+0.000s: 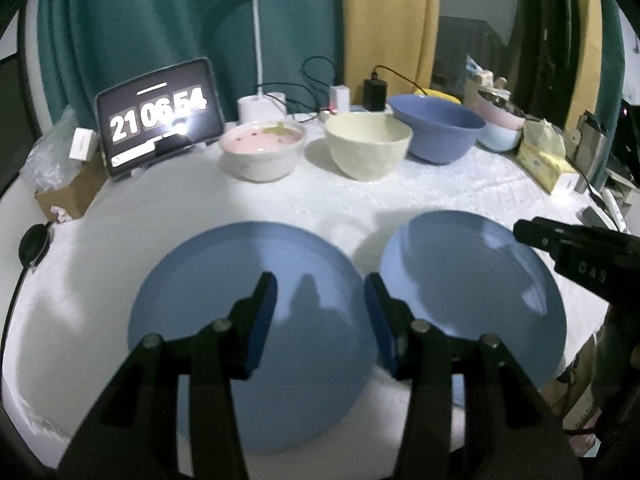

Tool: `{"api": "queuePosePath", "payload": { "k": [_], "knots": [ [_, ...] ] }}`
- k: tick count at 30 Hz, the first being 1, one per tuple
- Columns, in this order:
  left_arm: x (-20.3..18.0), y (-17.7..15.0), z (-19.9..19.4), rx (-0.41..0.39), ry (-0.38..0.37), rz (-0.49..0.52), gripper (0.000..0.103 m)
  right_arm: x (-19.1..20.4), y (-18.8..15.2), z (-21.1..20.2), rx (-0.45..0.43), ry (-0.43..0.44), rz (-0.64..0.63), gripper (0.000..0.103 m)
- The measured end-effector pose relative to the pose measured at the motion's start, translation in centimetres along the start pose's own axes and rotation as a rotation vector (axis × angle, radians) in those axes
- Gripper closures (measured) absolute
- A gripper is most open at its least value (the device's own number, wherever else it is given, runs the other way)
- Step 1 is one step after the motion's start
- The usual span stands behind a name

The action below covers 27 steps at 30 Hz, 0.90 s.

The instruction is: Organize plates and bowls

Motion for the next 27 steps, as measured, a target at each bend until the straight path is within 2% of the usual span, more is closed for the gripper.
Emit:
{"api": "queuePosePath", "payload": {
  "k": [15,27],
  "knots": [
    [8.4,-0.4,0.2,-0.037,0.088,-0.091,0.055,6.0,0.9,1.5,0.026,0.014,-0.092,0.078],
    [14.7,-1.9,1.0,-0.028,0.152,-0.164,0.055,10.6,1.3,3.3,0.055,0.021,-0.162,0.078]
  ]
}}
Point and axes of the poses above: each gripper's, at about its wrist camera, not at the fingertips, and z roughly the way its jaws point, x to its left, y to its top, the point moved 10 cm from there along z, roughly the way its jaws point, and after that the axes turned 4 degrees about -x, right-handed, at the moved point
